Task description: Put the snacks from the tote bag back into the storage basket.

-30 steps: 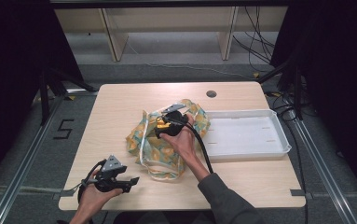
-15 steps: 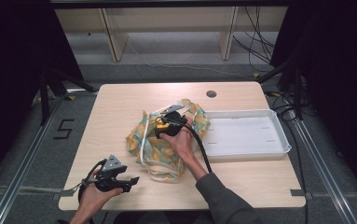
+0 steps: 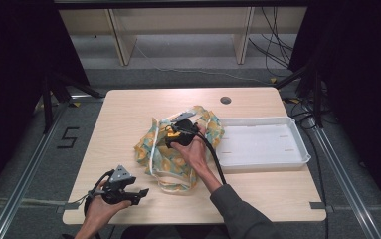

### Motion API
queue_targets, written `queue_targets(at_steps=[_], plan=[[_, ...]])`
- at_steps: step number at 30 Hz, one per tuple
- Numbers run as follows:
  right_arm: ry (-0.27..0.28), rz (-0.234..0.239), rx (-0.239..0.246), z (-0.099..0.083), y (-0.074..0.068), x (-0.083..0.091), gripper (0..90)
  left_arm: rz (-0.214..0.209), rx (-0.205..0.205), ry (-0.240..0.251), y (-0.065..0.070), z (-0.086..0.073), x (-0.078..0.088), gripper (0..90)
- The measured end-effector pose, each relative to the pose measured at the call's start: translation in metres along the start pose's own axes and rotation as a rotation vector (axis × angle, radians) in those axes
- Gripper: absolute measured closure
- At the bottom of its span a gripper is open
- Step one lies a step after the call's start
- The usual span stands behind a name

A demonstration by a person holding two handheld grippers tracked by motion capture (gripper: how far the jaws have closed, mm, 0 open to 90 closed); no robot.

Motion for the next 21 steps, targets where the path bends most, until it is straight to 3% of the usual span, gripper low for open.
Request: queue_targets(at_steps=[6, 8, 9, 12, 14, 15, 21], plan=[[0.002, -0.017, 0.036, 0.002, -0.002, 0.003, 19.5, 0.005, 0.004, 0.018, 0.000, -0.001, 0.001, 32.8], [0.016, -0.024, 0.059, 0.004, 0.000, 0.005, 19.5, 0.000, -0.016, 0.009, -0.002, -0.001, 0.002, 32.8], [0.005, -0.013, 0.040, 0.005, -0.002, 0.007, 19.6, -0.004, 0.017, 0.003, -0.001, -0.002, 0.002, 32.8], [0.019, -0.016, 0.060, 0.007, 0.000, 0.009, 19.5, 0.003, -0.014, 0.010, -0.003, -0.002, 0.002, 32.8], [0.015, -0.006, 0.051, 0.009, -0.001, 0.013, 19.6, 0.002, 0.006, 0.006, -0.001, -0.002, 0.002, 32.8], [0.020, -0.005, 0.061, 0.011, -0.001, 0.016, 19.6, 0.000, -0.027, -0.003, -0.002, -0.001, 0.002, 32.8], [0.028, 0.011, 0.065, 0.018, -0.001, 0.027, 19.6, -0.003, -0.011, -0.002, -0.002, -0.002, 0.002, 32.8]])
Point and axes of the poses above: each handheld gripper's, and its own axes: x roughly backward along the jaws, z roughly out of its top, y roughly to its right, the point moved 3 cm from there along -x, roughly forward along the jaws, and after that the axes turned 1 degree about y, right-handed, at the moved point
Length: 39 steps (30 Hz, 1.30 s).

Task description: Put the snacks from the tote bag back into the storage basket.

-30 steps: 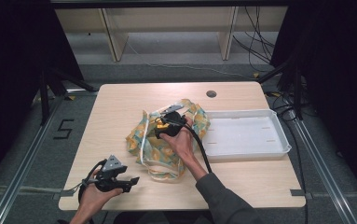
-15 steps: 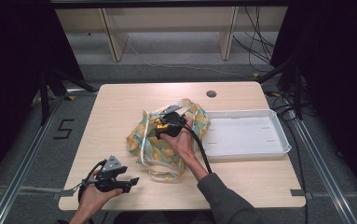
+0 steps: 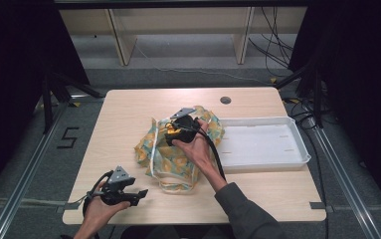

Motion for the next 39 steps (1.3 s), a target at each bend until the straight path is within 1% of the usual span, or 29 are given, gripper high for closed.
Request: queue_targets(at_steps=[2, 4, 7, 9, 10, 11, 12, 13, 15, 16, 18, 19, 20, 21, 22, 23, 24, 26, 27, 29, 30, 31, 32, 33, 34, 36, 37, 38, 39], plan=[[0.015, 0.006, 0.019, 0.005, 0.001, 0.006, 19.6, -0.001, 0.009, 0.010, 0.001, 0.000, -0.001, 32.8], [0.030, 0.018, 0.021, 0.007, 0.001, 0.010, 19.6, 0.005, 0.014, 0.016, 0.002, -0.001, -0.001, 32.8], [0.026, 0.030, 0.005, 0.010, 0.001, 0.016, 19.6, 0.006, 0.013, 0.017, 0.002, -0.001, -0.001, 32.8], [0.026, 0.046, 0.003, 0.015, -0.001, 0.023, 19.6, 0.003, 0.009, 0.008, 0.001, -0.001, 0.000, 32.8], [0.026, 0.046, 0.003, 0.015, -0.001, 0.023, 19.6, 0.005, 0.008, 0.010, 0.001, -0.001, 0.000, 32.8], [0.028, 0.049, 0.007, 0.016, -0.001, 0.026, 19.6, 0.011, 0.027, 0.021, 0.002, -0.001, -0.001, 32.8], [0.036, 0.051, 0.009, 0.019, 0.000, 0.030, 19.6, 0.011, 0.028, 0.025, 0.001, -0.001, -0.001, 32.8], [0.035, 0.056, 0.009, 0.021, 0.000, 0.032, 19.6, -0.001, 0.016, 0.017, 0.001, -0.001, 0.001, 32.7], [0.031, 0.061, 0.016, 0.022, 0.001, 0.035, 19.6, 0.003, 0.013, 0.014, 0.000, -0.001, 0.002, 32.7], [0.048, 0.050, 0.020, 0.024, 0.001, 0.039, 19.6, 0.006, 0.009, 0.020, 0.000, -0.001, 0.002, 32.7], [0.036, 0.056, 0.025, 0.025, 0.002, 0.043, 19.6, 0.005, 0.009, 0.022, 0.000, -0.001, 0.002, 32.7], [0.040, 0.053, 0.034, 0.027, 0.003, 0.045, 19.6, 0.005, 0.024, 0.024, 0.000, -0.001, 0.002, 32.7], [0.044, 0.054, 0.026, 0.028, 0.004, 0.048, 19.6, 0.006, 0.022, 0.024, 0.000, -0.001, 0.003, 32.6], [0.045, 0.055, 0.031, 0.028, 0.005, 0.050, 19.6, 0.013, 0.009, 0.027, -0.001, -0.001, 0.003, 32.5], [0.056, 0.060, 0.016, 0.028, 0.007, 0.055, 19.6, 0.012, 0.009, 0.027, -0.002, -0.001, 0.004, 32.3], [0.056, 0.060, 0.016, 0.028, 0.007, 0.055, 19.6, 0.012, 0.009, 0.027, -0.002, -0.001, 0.004, 32.2], [0.054, 0.074, 0.013, 0.028, 0.010, 0.061, 19.6, 0.002, 0.028, 0.024, -0.002, -0.001, 0.004, 32.2], [0.062, 0.074, 0.026, 0.028, 0.013, 0.064, 19.6, 0.001, 0.018, 0.022, -0.003, -0.001, 0.004, 32.1], [0.069, 0.085, 0.019, 0.027, 0.015, 0.071, 19.6, 0.014, 0.013, 0.031, -0.004, -0.001, 0.004, 32.1], [0.083, 0.087, 0.029, 0.027, 0.017, 0.075, 19.6, 0.009, 0.019, 0.026, -0.003, -0.001, 0.004, 32.1], [0.080, 0.095, 0.017, 0.025, 0.019, 0.084, 19.6, 0.010, 0.020, 0.026, -0.003, -0.001, 0.004, 32.1], [0.080, 0.095, 0.017, 0.025, 0.019, 0.084, 19.6, 0.012, 0.024, 0.028, -0.003, -0.002, 0.004, 32.1], [0.093, 0.094, 0.042, 0.022, 0.022, 0.092, 19.6, 0.011, 0.027, 0.027, -0.003, -0.002, 0.004, 32.1], [0.093, 0.094, 0.042, 0.022, 0.022, 0.092, 19.6, 0.012, 0.026, 0.027, -0.003, -0.002, 0.004, 32.1], [0.099, 0.088, 0.045, 0.019, 0.024, 0.101, 19.6, 0.019, 0.020, 0.036, -0.004, -0.002, 0.004, 32.1], [0.106, 0.083, 0.048, 0.017, 0.026, 0.104, 19.6, 0.020, 0.020, 0.038, -0.004, -0.002, 0.004, 32.1], [0.097, 0.088, 0.049, 0.015, 0.027, 0.108, 19.6, 0.017, 0.030, 0.038, -0.004, -0.002, 0.004, 32.1], [0.092, 0.087, 0.044, 0.012, 0.029, 0.111, 19.6, 0.016, 0.031, 0.024, -0.004, -0.002, 0.005, 32.1], [0.104, 0.074, 0.040, 0.010, 0.030, 0.114, 19.6, 0.019, 0.014, 0.018, -0.005, -0.001, 0.006, 32.1]])
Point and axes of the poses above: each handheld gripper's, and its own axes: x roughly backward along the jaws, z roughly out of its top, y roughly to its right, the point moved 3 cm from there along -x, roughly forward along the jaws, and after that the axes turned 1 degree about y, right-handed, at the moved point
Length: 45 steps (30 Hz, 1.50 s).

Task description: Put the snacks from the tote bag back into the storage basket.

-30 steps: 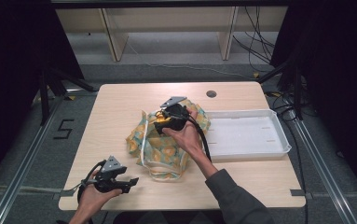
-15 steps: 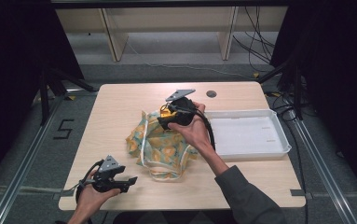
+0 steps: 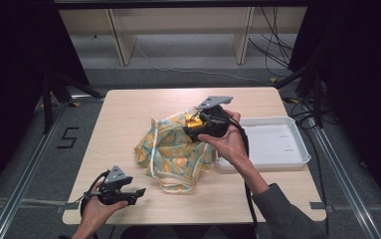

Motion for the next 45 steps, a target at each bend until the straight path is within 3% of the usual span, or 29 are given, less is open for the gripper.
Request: queue_targets(at_steps=[1, 3, 4, 6, 9, 10, 12, 13, 15, 18, 19, 29, 31, 32, 33, 35, 38, 40, 45], plan=[[-0.006, 0.006, 0.008, -0.005, 0.004, 0.006, 19.6, 0.008, 0.009, 0.029, 0.000, 0.000, -0.001, 32.1], [-0.009, 0.005, 0.008, -0.008, 0.006, 0.009, 19.7, 0.004, 0.020, 0.012, -0.001, -0.001, 0.000, 32.1], [-0.005, 0.000, -0.020, -0.011, 0.006, 0.012, 19.6, 0.005, 0.019, 0.009, -0.001, -0.001, 0.000, 32.1], [-0.016, 0.002, 0.005, -0.015, 0.012, 0.018, 19.6, 0.003, 0.017, 0.012, -0.002, -0.001, 0.000, 32.1], [-0.009, -0.021, -0.031, -0.026, 0.018, 0.030, 19.6, 0.011, 0.008, 0.011, -0.003, -0.001, 0.001, 32.1], [-0.019, -0.020, -0.012, -0.028, 0.023, 0.033, 19.6, 0.011, 0.008, 0.011, -0.003, -0.001, 0.001, 32.1], [-0.016, -0.031, -0.029, -0.032, 0.024, 0.036, 19.6, 0.018, 0.021, 0.019, -0.003, -0.002, 0.001, 32.1], [0.005, -0.046, -0.005, -0.034, 0.028, 0.037, 19.6, 0.021, 0.010, 0.004, -0.004, -0.001, 0.002, 32.1], [-0.014, -0.062, -0.046, -0.043, 0.034, 0.045, 19.6, 0.013, 0.026, 0.013, -0.004, -0.002, 0.001, 32.1], [-0.025, -0.079, -0.040, -0.052, 0.043, 0.051, 19.6, 0.011, 0.023, 0.017, -0.004, -0.002, 0.001, 32.1], [-0.032, -0.081, -0.065, -0.056, 0.043, 0.052, 19.6, 0.014, 0.019, 0.012, -0.004, -0.002, 0.001, 32.1], [-0.063, -0.116, -0.096, -0.090, 0.059, 0.050, 19.6, 0.023, 0.014, 0.021, -0.003, -0.002, -0.001, 31.7], [-0.075, -0.112, -0.081, -0.092, 0.061, 0.050, 19.6, 0.013, 0.020, 0.013, -0.003, -0.002, -0.001, 31.7], [-0.074, -0.113, -0.096, -0.093, 0.061, 0.049, 19.6, 0.012, 0.026, 0.012, -0.002, -0.002, -0.001, 31.7], [-0.078, -0.109, -0.081, -0.094, 0.062, 0.049, 19.6, 0.011, 0.013, 0.013, -0.003, -0.002, -0.001, 31.7], [-0.071, -0.127, -0.101, -0.096, 0.062, 0.047, 19.6, 0.014, 0.007, 0.010, -0.003, -0.002, 0.000, 31.7], [-0.080, -0.109, -0.072, -0.098, 0.064, 0.045, 19.6, 0.013, 0.005, 0.007, -0.002, -0.002, 0.000, 31.7], [-0.092, -0.118, -0.102, -0.101, 0.063, 0.043, 19.6, 0.016, 0.007, 0.005, -0.002, -0.003, -0.001, 31.7], [-0.089, -0.109, -0.101, -0.106, 0.066, 0.036, 19.6, 0.015, 0.007, 0.013, -0.003, -0.003, -0.001, 31.7]])
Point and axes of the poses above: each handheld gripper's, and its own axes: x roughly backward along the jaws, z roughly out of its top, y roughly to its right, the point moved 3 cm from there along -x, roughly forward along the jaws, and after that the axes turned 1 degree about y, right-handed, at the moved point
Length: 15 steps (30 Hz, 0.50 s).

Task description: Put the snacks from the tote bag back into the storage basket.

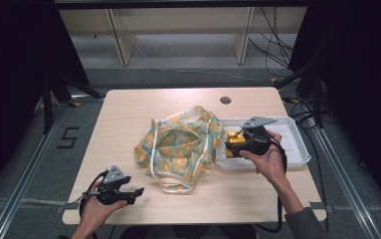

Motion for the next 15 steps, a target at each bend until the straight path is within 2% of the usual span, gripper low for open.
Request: queue_targets(at_steps=[2, 5, 6, 8, 10, 12, 15], plan=[[-0.013, 0.008, -0.006, -0.002, 0.000, -0.002, 19.6, -0.002, 0.000, 0.001, 0.000, 0.000, 0.000, 31.6], [-0.005, 0.003, -0.013, -0.003, -0.001, -0.006, 19.6, -0.001, -0.003, -0.003, 0.001, 0.000, 0.000, 31.6], [-0.024, 0.005, -0.016, -0.005, -0.001, -0.008, 19.6, -0.002, -0.005, -0.005, 0.001, 0.000, 0.000, 31.4], [-0.012, 0.004, -0.010, -0.006, -0.001, -0.010, 19.6, -0.001, -0.009, -0.006, 0.001, 0.000, 0.000, 31.2], [-0.024, 0.009, -0.025, -0.007, -0.003, -0.012, 19.6, 0.001, -0.007, -0.003, 0.001, 0.000, 0.000, 31.2], [-0.041, 0.013, -0.017, -0.009, -0.001, -0.013, 19.6, 0.001, -0.005, -0.003, 0.001, 0.000, 0.000, 31.1], [-0.034, 0.019, -0.009, -0.010, 0.000, -0.015, 19.6, 0.008, -0.012, 0.000, 0.000, 0.000, 0.001, 31.0]])
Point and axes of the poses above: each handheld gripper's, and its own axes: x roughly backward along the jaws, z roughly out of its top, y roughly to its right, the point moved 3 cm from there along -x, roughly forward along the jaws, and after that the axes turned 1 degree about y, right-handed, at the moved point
